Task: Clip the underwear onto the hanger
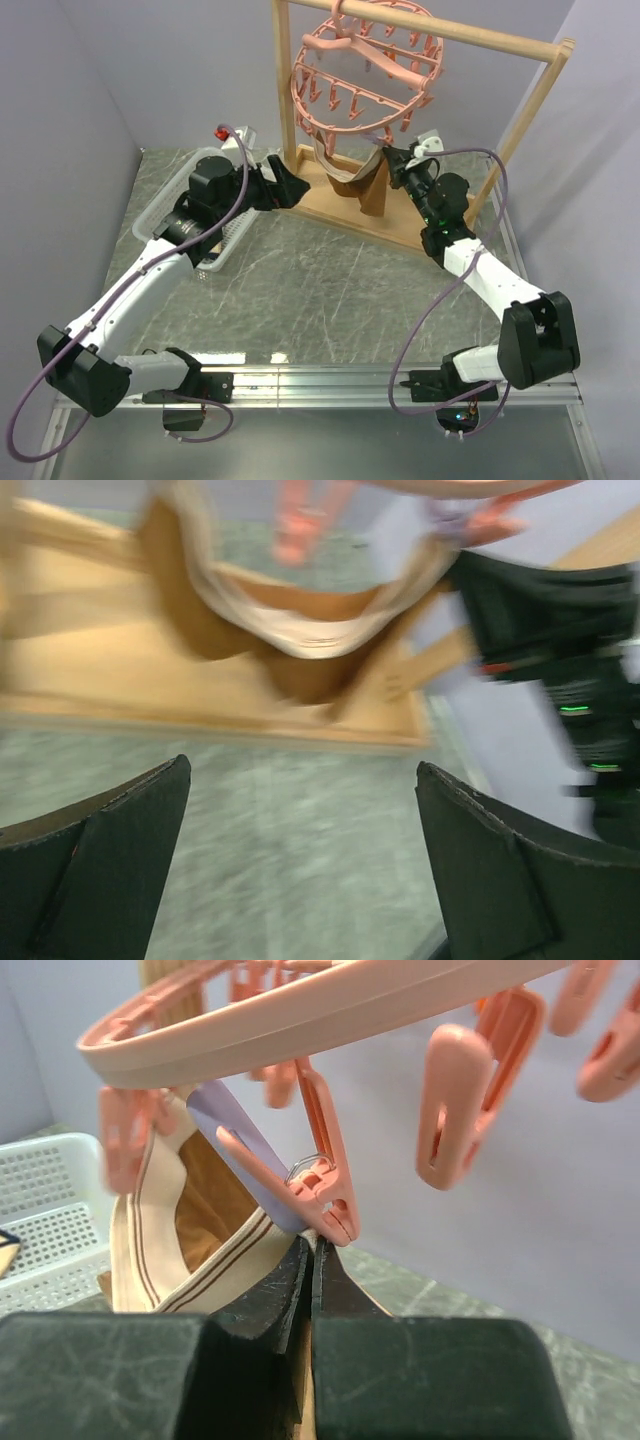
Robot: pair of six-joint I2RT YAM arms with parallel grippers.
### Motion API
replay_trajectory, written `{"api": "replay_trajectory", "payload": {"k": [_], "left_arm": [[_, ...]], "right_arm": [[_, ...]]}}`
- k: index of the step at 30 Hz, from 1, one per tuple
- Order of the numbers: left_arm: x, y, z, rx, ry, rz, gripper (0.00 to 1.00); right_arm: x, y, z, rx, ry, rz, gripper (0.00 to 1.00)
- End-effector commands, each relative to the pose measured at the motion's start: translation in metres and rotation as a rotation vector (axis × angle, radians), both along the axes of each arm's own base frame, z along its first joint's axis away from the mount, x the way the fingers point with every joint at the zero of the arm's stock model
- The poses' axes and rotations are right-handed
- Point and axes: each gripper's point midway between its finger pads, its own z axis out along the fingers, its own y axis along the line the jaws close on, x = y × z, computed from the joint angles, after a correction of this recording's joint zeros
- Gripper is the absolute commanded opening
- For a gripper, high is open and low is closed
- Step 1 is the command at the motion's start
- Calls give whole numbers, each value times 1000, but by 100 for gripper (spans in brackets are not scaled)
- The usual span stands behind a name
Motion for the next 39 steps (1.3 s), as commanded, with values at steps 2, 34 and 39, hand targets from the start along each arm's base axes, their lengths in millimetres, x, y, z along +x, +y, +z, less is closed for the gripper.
{"api": "replay_trajectory", "payload": {"k": [2, 34, 39], "left_arm": [[5, 49, -18, 271, 8, 131, 99], [-38, 212, -56, 539, 102, 414, 99], [-55, 224, -61, 532, 108, 454, 99]], "right_arm": [[-10, -27, 10, 23, 20, -66, 5], [-188, -106, -85, -109, 491, -103, 91], [-198, -106, -90, -59, 477, -119, 91]]}}
